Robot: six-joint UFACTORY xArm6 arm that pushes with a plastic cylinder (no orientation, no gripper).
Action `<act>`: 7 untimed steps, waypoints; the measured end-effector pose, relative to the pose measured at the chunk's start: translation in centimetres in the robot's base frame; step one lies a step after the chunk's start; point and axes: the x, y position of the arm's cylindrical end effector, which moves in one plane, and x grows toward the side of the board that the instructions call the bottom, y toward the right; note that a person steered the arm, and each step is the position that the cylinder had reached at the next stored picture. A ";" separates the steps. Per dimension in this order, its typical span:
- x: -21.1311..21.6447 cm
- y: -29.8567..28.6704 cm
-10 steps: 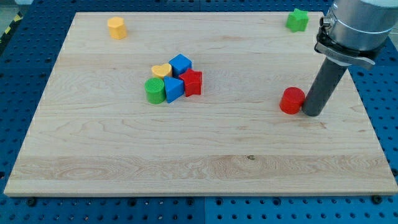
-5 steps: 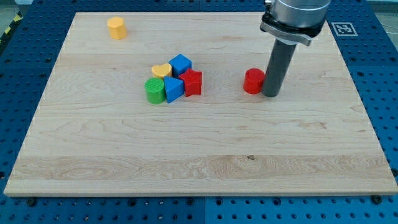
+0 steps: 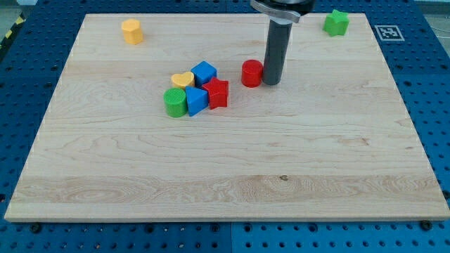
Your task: Slide red circle on top of blue cube
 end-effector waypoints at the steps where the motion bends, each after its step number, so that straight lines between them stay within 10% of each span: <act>1: -0.7 -2.0; 7: -9.4 -15.9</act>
